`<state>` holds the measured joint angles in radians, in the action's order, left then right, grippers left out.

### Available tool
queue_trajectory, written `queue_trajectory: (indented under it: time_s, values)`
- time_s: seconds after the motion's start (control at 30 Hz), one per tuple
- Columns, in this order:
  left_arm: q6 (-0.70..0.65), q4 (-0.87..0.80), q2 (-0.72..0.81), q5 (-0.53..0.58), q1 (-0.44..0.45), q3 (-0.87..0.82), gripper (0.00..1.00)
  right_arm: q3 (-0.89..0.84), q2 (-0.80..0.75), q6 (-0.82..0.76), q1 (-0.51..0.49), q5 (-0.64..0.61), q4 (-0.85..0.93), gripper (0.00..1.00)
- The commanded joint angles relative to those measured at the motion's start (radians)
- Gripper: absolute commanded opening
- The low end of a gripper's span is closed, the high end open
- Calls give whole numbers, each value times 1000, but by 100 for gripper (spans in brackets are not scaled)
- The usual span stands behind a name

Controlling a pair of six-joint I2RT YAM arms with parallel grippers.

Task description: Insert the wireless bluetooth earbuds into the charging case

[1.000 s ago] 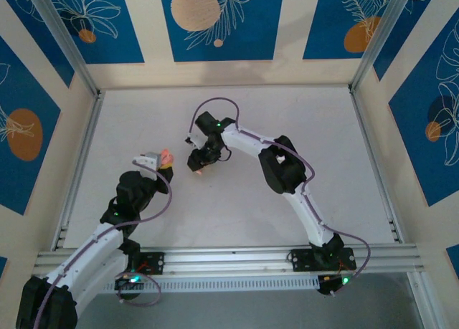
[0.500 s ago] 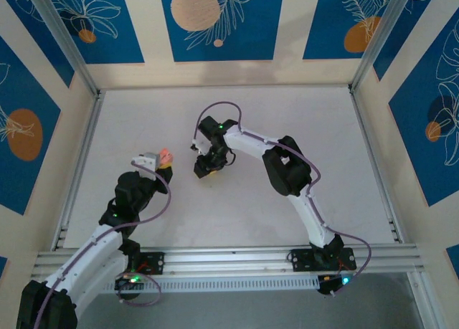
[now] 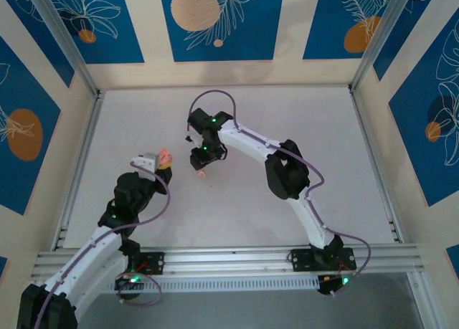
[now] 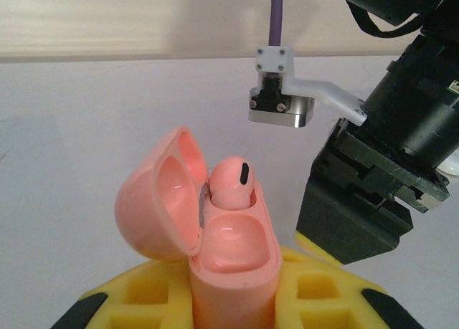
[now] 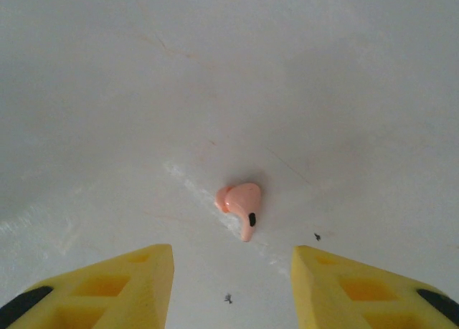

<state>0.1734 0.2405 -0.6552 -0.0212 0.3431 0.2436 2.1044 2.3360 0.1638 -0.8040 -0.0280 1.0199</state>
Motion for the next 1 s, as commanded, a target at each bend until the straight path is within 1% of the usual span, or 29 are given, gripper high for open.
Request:
queue_trajectory:
  time_s: [0.0, 0.23, 0.5, 0.77, 0.97]
  values:
    - [-21, -11, 17, -3, -13, 17, 21, 53, 59, 2, -19, -32, 62, 48]
    - [-23, -20, 32, -2, -13, 17, 21, 127, 132, -15, -40, -72, 100, 48]
    - [-22, -27, 40, 3, -13, 13, 21, 131, 161, -21, -45, -87, 97, 49]
    - [-20, -32, 49, 2, -13, 10, 21, 128, 180, -20, -55, -95, 68, 44]
    - [-21, -40, 49, -2, -13, 11, 21, 129, 187, -18, -57, -104, 66, 37]
